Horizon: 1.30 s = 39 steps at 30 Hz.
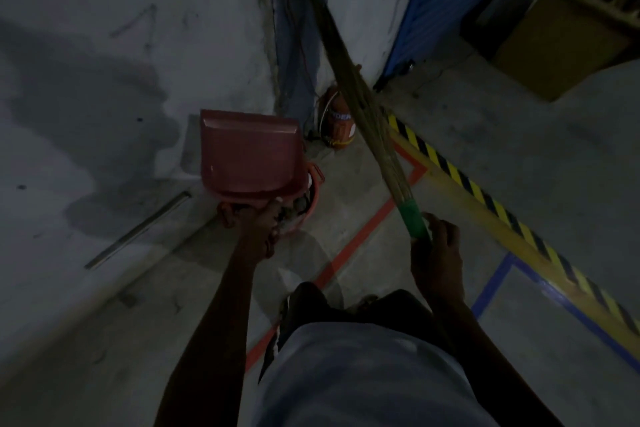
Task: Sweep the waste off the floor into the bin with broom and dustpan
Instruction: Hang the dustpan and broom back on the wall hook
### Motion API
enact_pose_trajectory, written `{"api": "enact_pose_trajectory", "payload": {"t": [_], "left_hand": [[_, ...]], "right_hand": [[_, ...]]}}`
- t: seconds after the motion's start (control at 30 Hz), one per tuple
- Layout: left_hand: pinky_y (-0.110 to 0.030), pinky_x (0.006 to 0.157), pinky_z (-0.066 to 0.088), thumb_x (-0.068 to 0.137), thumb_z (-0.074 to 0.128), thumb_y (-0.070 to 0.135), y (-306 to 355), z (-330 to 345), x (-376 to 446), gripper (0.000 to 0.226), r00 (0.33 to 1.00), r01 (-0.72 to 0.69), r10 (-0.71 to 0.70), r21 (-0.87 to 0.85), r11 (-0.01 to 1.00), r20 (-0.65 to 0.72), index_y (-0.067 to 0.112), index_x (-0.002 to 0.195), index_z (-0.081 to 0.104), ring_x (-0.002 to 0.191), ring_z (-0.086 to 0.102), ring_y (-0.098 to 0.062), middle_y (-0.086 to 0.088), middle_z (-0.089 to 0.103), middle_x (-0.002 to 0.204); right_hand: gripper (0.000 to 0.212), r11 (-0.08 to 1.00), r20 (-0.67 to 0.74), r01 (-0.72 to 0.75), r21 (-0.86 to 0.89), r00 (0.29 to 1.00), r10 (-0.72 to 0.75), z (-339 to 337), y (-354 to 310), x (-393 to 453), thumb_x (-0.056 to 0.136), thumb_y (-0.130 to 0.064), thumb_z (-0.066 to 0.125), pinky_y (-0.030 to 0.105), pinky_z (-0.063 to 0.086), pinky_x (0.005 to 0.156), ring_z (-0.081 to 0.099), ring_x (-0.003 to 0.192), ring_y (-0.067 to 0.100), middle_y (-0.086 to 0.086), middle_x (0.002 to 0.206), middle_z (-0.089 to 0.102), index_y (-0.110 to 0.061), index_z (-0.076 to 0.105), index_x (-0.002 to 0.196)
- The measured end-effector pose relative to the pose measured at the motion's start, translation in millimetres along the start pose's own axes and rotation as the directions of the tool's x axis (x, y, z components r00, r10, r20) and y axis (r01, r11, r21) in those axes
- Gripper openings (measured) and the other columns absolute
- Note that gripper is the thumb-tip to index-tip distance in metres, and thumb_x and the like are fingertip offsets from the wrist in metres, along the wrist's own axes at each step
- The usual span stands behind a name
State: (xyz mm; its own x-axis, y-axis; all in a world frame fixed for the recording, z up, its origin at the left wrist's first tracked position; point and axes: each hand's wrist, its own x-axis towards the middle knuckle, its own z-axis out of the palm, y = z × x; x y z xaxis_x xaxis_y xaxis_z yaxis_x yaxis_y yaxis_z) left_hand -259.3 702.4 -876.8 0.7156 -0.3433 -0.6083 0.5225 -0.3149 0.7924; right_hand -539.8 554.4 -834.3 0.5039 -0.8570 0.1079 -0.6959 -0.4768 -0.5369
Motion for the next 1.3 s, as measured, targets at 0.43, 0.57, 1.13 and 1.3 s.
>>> {"api": "enact_pose_trajectory", "payload": {"t": [0.43, 0.57, 1.13, 1.3], "left_hand": [[-0.019, 0.046, 0.024, 0.094, 0.067, 0.048, 39, 57, -125, 0.055, 0.986, -0.028, 0.051, -0.147, 0.989, 0.156, 0.016, 0.054, 0.047, 0.031, 0.034, -0.011, 0.000, 0.038, 0.043], [-0.017, 0.037, 0.029, 0.100, 0.053, 0.049, 47, 108, -169, 0.052, 0.975, -0.137, 0.175, -0.247, 0.959, 0.139, 0.011, 0.065, 0.047, 0.030, 0.035, -0.009, 0.002, 0.040, 0.043], [-0.020, 0.038, 0.030, 0.085, 0.058, 0.059, 65, 213, -257, 0.052, 0.937, -0.302, 0.327, -0.185, 0.935, 0.121, 0.007, 0.078, 0.055, 0.037, 0.033, -0.014, -0.004, 0.040, 0.053], [-0.019, 0.041, 0.029, 0.084, 0.060, 0.058, 83, 216, -242, 0.063, 0.936, -0.337, 0.349, -0.200, 0.920, 0.032, -0.005, 0.088, 0.061, 0.037, 0.035, -0.012, -0.004, 0.043, 0.053]], "right_hand": [[0.026, 0.911, 0.113, -0.092, 0.401, 0.992, 0.051, -61, 52, 72, 0.096, -0.009, 0.060, 0.031, 0.048, 0.042, 0.064, 0.056, 0.032, 0.012, 0.124, 0.055, -0.031, 0.056, 0.109], [0.020, 0.761, 0.351, -0.260, 0.594, 0.935, 0.045, -100, 92, 93, 0.102, -0.006, 0.050, 0.039, 0.054, 0.050, 0.067, 0.063, 0.033, 0.017, 0.112, 0.061, -0.022, 0.058, 0.110], [0.023, 0.391, 0.581, -0.570, 0.723, 0.808, 0.104, -124, 119, 211, 0.096, 0.002, 0.048, 0.028, 0.052, 0.046, 0.061, 0.047, 0.026, 0.016, 0.079, 0.064, -0.004, 0.067, 0.085], [0.027, 0.447, 0.614, -0.555, 0.702, 0.789, 0.016, -105, 119, 211, 0.100, -0.008, 0.044, 0.033, 0.056, 0.062, 0.068, 0.076, 0.023, 0.020, 0.101, 0.062, 0.012, 0.060, 0.111]]}}
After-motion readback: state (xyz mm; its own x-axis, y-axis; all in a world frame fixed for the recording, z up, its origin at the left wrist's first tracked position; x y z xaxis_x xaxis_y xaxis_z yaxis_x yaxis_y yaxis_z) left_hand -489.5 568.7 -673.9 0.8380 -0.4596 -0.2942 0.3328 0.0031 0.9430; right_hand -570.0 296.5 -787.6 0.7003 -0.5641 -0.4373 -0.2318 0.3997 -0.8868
